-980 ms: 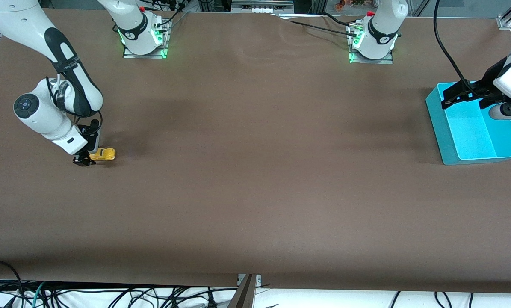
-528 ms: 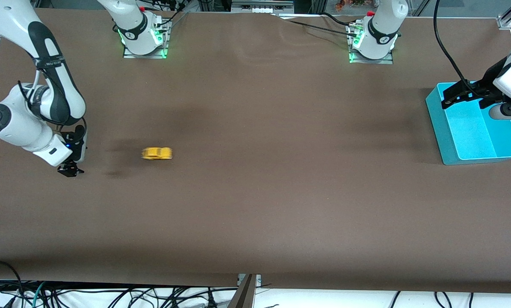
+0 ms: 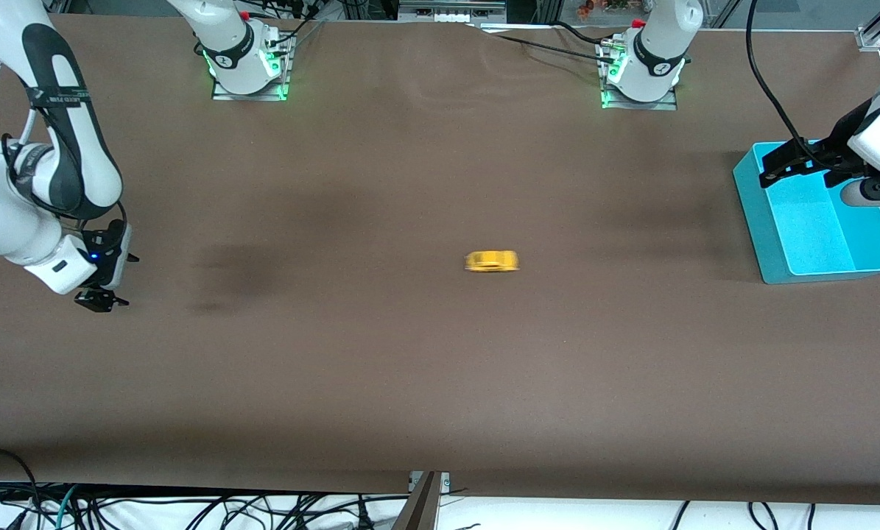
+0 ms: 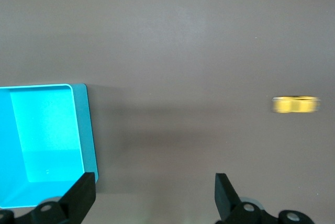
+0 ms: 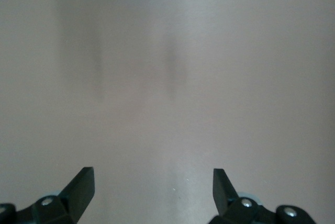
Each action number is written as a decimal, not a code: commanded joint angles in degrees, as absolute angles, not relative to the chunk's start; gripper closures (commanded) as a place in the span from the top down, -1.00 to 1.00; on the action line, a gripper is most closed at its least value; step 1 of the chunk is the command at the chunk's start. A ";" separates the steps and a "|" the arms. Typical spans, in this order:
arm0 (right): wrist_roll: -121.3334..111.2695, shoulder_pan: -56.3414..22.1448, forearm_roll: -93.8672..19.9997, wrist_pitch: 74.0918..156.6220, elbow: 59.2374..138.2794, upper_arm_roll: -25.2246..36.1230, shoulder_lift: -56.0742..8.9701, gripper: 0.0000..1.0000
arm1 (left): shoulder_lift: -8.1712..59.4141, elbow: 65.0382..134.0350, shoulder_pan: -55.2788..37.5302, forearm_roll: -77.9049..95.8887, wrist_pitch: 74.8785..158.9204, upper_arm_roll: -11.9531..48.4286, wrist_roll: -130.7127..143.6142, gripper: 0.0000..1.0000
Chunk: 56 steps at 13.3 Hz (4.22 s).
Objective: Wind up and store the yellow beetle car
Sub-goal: 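Release the car toward the cyan bin and withdraw the right gripper, then lower the left gripper toward the car beside the cyan bin, then close the left gripper on the car and lift it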
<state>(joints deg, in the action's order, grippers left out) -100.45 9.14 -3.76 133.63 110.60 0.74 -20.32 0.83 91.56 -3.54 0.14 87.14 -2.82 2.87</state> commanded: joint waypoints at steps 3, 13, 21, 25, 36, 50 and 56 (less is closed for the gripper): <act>-87.05 9.23 -4.75 122.29 101.46 -0.70 -18.37 1.00 | 0.00 92.73 -3.34 -0.97 87.98 -2.90 1.58 1.00; -41.02 7.91 -4.22 98.91 85.54 -6.67 -17.84 1.00 | 1.76 97.20 -2.90 -0.97 90.34 -2.99 1.49 1.00; -17.76 7.91 -3.78 89.76 82.27 -9.93 -14.33 1.00 | 3.07 106.86 -1.67 -0.88 103.33 -4.74 -6.06 1.00; -15.92 7.47 -3.87 86.75 82.09 -9.93 -13.01 1.00 | 3.78 112.75 -1.14 -0.88 112.13 -5.53 -7.29 1.00; -14.41 7.73 0.08 87.45 82.88 -5.54 -7.39 1.00 | 8.35 125.50 1.14 -0.79 131.21 -6.06 -19.39 1.00; -8.88 2.81 3.43 85.61 84.38 -0.35 -7.11 1.00 | 19.50 128.06 6.23 -1.05 141.85 -6.33 -81.09 1.00; -8.62 2.20 4.39 85.70 82.71 -0.70 -7.03 1.00 | 21.97 128.41 8.26 -1.05 143.00 -6.33 -86.04 0.97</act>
